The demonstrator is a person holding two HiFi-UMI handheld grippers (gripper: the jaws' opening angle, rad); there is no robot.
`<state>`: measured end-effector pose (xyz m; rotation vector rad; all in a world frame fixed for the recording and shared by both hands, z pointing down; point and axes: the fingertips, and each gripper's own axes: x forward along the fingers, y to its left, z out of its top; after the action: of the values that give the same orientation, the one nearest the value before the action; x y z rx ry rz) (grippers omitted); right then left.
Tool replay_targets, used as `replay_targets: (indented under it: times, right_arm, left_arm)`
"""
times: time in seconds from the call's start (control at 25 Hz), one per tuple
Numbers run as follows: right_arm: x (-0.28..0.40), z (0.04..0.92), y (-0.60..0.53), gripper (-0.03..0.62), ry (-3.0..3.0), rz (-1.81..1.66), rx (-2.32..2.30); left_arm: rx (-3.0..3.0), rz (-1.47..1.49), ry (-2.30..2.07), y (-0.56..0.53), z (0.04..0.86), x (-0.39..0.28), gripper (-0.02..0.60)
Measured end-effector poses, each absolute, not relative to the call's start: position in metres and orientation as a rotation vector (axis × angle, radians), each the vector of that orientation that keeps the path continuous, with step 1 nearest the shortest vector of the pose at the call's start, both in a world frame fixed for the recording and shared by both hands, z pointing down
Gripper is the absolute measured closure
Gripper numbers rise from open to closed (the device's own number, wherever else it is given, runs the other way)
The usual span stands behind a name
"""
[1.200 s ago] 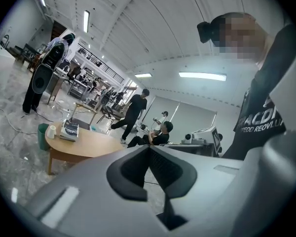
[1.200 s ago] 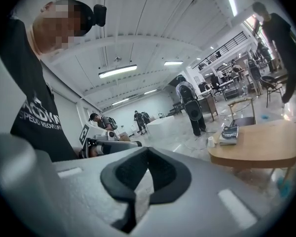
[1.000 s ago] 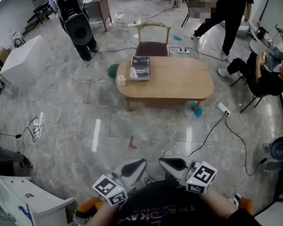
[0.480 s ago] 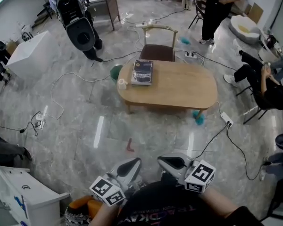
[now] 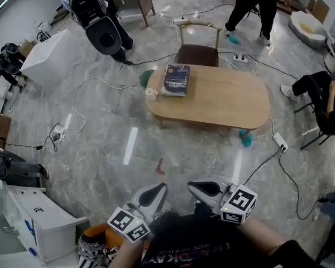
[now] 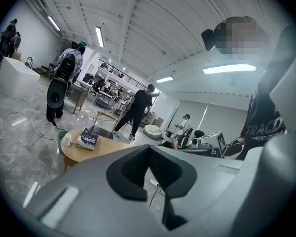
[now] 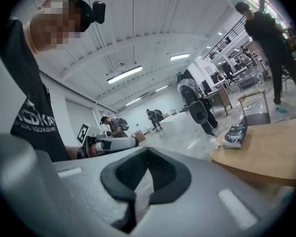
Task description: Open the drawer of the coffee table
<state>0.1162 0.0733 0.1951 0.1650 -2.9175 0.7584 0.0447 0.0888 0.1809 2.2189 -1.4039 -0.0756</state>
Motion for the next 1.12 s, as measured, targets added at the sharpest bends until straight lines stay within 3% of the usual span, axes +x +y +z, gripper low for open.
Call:
replay_targets:
  times: [0.48, 1.12]
  right_arm:
    - [0.112, 0.171, 0.041, 0.592, -2.95, 0.744, 0.213]
    - [0.02, 0.163, 0.059, 0.592, -2.937, 0.671, 0.7]
  left_arm:
    - [2.216, -0.074, -1.455, 0.068, 0.156, 0.02, 0.574]
    - [2.359, -0.078, -1.188, 0.076, 0.173, -0.102, 0.574]
